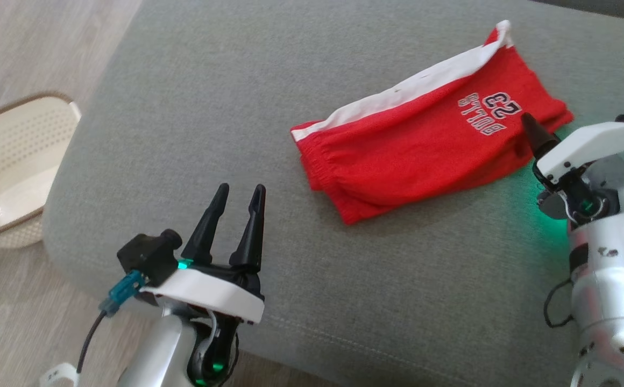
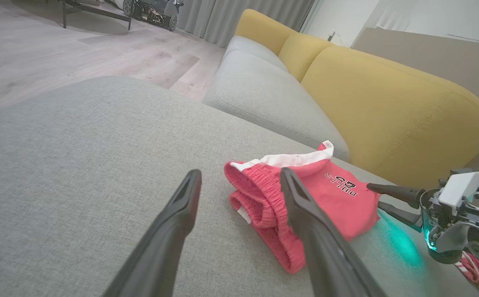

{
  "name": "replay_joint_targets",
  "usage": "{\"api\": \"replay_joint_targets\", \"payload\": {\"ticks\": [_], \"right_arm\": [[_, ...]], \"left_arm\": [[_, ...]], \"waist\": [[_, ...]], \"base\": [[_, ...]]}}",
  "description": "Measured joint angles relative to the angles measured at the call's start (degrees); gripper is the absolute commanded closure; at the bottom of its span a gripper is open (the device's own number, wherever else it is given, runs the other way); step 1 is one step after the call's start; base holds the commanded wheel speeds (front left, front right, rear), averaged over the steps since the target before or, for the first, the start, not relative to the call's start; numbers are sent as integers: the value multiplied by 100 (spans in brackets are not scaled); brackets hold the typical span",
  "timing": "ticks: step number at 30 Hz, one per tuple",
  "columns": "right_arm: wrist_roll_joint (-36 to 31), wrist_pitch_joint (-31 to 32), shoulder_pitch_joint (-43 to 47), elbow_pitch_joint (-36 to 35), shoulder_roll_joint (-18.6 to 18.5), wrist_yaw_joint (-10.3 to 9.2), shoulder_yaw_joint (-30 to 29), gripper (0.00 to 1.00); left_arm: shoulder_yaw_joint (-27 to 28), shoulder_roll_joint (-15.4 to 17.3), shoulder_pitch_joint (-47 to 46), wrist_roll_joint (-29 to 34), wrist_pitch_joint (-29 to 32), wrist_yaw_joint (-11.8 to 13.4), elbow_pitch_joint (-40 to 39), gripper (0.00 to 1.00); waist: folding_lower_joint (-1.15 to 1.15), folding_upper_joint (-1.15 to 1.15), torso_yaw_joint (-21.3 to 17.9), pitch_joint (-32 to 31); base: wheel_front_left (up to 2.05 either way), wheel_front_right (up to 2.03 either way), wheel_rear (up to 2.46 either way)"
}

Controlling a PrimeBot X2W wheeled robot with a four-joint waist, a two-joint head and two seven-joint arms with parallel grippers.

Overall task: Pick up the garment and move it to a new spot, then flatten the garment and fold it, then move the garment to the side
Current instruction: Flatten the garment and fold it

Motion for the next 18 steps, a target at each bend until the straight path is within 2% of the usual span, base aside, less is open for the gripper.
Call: {"api": "replay_joint_targets", "payload": {"ticks": [7,16,17,18], "right_arm": [[-719,-12,-479,545,-11,0,-497,0],[-1434,-125,-1009,1004,-33,0,-886,1],[-1486,-167,-1049,1048,-35,0,-911,69],[-1532,-186,-1088,1089,-35,0,-923,100]], "left_arm": [[-80,0,-130,-62,0,98,-80,0],[-156,0,-246,-103,0,107,-133,0],[-159,-1,-260,-103,0,107,-136,0],[-162,-1,-268,-103,0,107,-137,0]], "waist": [[0,0,196,157],[0,0,297,324],[0,0,303,334],[0,0,304,339]], "base": [[0,0,0],[0,0,0],[0,0,0],[0,0,0]]}}
